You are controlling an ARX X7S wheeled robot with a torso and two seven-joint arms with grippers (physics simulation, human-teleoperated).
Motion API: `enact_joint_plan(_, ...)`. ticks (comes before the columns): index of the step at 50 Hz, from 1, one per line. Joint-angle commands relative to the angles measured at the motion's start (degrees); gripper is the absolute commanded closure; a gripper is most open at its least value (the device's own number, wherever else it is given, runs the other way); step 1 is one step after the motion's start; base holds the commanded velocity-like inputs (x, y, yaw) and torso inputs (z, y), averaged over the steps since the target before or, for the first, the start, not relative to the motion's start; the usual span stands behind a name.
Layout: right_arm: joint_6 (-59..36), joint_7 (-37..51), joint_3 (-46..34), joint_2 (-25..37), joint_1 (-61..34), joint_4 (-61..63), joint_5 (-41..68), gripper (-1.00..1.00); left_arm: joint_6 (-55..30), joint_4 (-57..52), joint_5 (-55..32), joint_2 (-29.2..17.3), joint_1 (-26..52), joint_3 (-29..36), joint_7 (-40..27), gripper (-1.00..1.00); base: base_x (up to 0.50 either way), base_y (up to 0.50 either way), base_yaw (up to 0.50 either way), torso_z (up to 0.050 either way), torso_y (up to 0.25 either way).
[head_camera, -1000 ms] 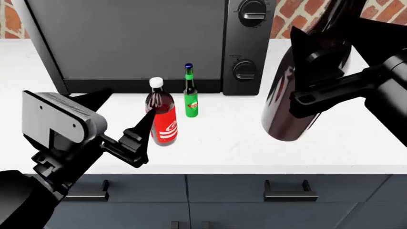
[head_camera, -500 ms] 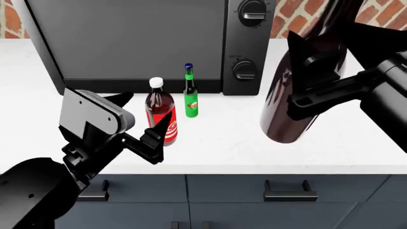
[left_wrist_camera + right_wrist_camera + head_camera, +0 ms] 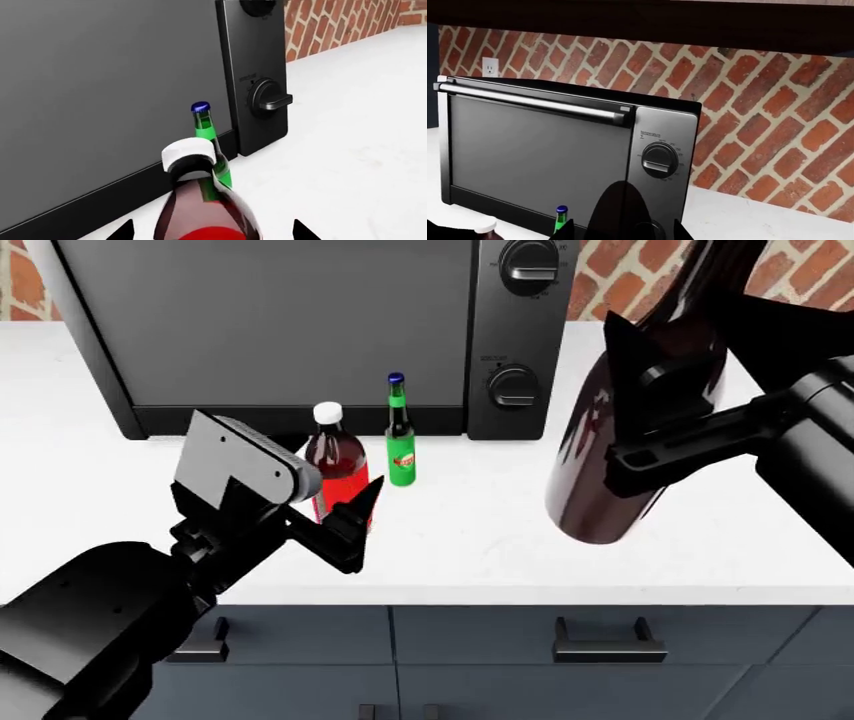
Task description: Move the drinks to the dining counter.
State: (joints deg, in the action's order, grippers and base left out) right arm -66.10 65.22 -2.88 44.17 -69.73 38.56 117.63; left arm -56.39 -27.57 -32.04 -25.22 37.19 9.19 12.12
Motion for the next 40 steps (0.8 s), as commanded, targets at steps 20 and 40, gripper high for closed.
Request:
enact_joint_plan(20,0.89,-0.18,0.46,0.46,-0.23,0.73,-1.45,1.0,2.14,1.25,0.48,-1.37,-0.85,1.65,1.16,1.0,0.0,0.0,0.0,0.001,0.001)
enact_joint_plan(40,0.52,-3.08,1.95,-1.23,6.44,1.71,-8.62,1.0,-6.5,-17.18,-2.59,1.41,2.75,-11.01,-13.89,1.0,0.0,0.0,0.0,0.001,0.001)
